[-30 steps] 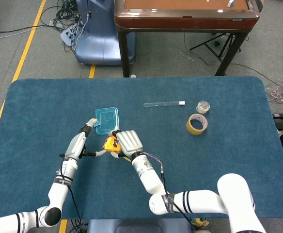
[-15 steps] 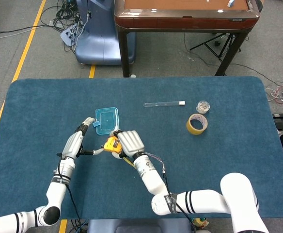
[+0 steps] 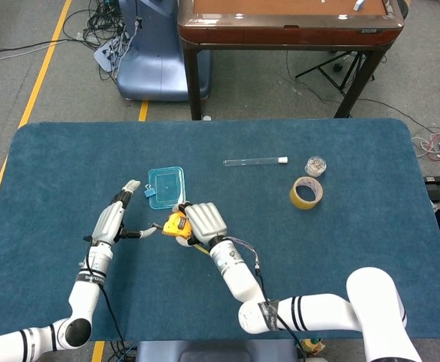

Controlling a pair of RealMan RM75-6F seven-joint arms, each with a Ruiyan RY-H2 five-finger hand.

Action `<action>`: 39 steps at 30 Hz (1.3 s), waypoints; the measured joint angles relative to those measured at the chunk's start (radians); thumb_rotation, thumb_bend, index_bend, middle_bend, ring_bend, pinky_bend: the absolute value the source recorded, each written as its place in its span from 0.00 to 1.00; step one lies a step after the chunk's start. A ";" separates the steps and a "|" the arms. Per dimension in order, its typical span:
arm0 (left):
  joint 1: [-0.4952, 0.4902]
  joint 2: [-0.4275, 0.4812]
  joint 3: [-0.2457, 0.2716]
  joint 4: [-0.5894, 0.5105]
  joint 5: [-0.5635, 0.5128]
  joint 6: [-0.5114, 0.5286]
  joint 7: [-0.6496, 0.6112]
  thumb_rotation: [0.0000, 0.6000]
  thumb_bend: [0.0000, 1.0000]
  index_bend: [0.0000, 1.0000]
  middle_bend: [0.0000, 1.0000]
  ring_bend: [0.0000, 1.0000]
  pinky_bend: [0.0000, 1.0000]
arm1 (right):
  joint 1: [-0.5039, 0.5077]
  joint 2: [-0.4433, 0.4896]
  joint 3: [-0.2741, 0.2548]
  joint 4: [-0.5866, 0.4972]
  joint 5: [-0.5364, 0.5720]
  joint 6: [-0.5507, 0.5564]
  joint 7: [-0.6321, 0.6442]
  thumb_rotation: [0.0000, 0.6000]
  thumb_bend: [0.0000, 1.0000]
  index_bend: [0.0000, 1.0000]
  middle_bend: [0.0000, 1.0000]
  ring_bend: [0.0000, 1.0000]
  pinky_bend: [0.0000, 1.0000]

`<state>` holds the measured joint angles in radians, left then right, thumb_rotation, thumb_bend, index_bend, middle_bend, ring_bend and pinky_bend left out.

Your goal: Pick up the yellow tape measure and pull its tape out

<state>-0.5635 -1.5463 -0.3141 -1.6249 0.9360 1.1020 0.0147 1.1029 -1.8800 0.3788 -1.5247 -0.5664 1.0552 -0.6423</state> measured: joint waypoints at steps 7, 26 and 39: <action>0.004 0.009 -0.009 0.007 -0.012 0.008 0.002 1.00 0.15 0.00 0.00 0.00 0.00 | 0.000 0.004 -0.003 -0.004 0.000 0.003 0.002 1.00 0.65 0.67 0.68 0.66 0.47; 0.009 0.062 -0.010 0.002 -0.044 -0.022 0.010 1.00 0.29 0.33 0.00 0.00 0.00 | -0.005 0.016 -0.005 -0.010 0.001 0.014 0.012 1.00 0.65 0.67 0.68 0.66 0.47; 0.008 0.095 0.001 -0.023 -0.057 -0.056 0.003 1.00 0.40 0.49 0.00 0.00 0.00 | -0.005 0.027 -0.002 -0.008 0.009 0.005 0.018 1.00 0.65 0.67 0.68 0.66 0.47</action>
<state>-0.5550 -1.4511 -0.3131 -1.6481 0.8791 1.0462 0.0177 1.0975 -1.8528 0.3770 -1.5330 -0.5571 1.0606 -0.6240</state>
